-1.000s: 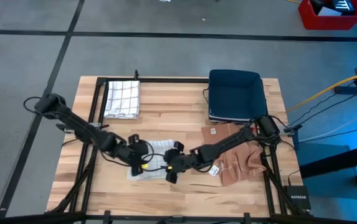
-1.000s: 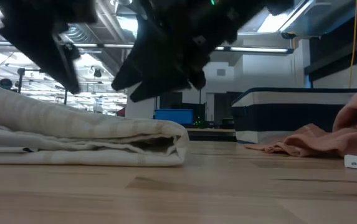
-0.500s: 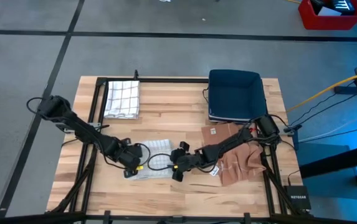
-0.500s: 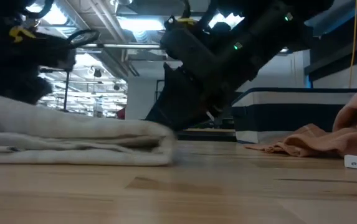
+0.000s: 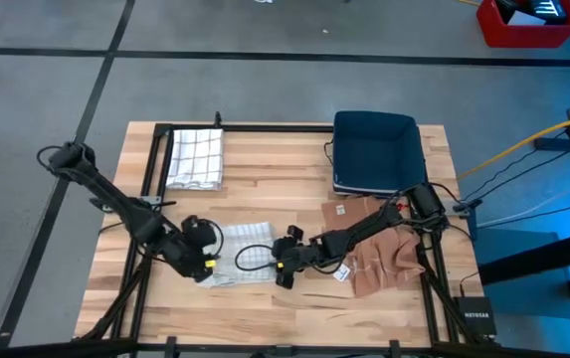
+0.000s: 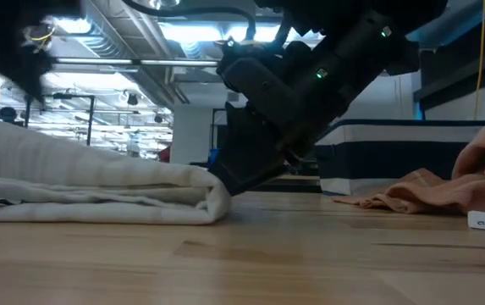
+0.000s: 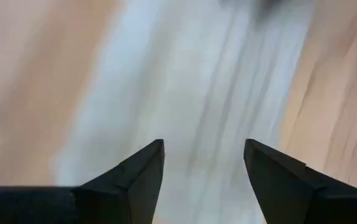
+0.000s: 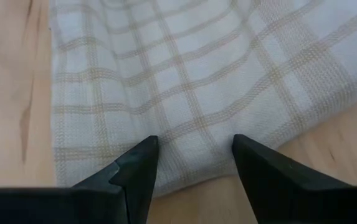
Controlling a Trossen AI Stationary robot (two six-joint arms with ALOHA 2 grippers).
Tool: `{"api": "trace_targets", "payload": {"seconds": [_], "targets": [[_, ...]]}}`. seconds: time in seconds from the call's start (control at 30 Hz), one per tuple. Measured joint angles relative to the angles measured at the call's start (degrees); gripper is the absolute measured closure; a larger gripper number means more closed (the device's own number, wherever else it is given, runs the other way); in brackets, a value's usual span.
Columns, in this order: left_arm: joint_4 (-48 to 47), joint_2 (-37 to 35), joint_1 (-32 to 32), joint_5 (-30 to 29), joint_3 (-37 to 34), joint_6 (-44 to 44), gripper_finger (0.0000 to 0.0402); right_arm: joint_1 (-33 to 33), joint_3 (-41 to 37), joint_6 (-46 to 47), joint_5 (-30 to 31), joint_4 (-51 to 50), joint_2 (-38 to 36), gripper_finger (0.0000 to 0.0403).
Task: Fold towel
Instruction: Fold the white towel on the table
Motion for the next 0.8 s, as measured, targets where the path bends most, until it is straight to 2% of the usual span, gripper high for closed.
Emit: {"api": "trace_targets", "payload": {"seconds": [0.07,0.13,0.27,0.4,0.57,0.7,0.8], "targets": [[6.84,-0.45,-0.77,-8.42,-0.83,3.43,0.0188,0.0,0.05,-0.31,0.03,0.16,0.0,0.0189],[13.7,0.36,-0.37,-9.15,-2.95,7.5,0.0188,0.0,0.05,-0.57,0.04,0.26,0.0,0.0189],[22.61,3.93,-0.17,0.14,-8.03,9.27,0.0188,0.02,0.07,-0.71,0.02,0.34,0.0,0.0189],[22.99,7.35,-2.98,8.32,-11.15,3.8,0.0188,0.02,0.09,-0.99,0.02,0.44,0.0,0.0189],[22.83,9.12,-7.07,9.53,-12.13,-0.48,0.0188,0.02,0.16,-1.01,0.0,0.61,0.0,0.0189],[22.3,9.25,-7.82,10.14,-11.87,-1.44,0.0188,0.02,0.18,-1.28,-0.21,-0.11,-0.01,0.0189],[18.62,7.97,-7.3,12.52,-9.34,-2.25,0.0188,-0.24,0.98,-2.78,-5.75,-6.88,-1.83,0.0189]]}}
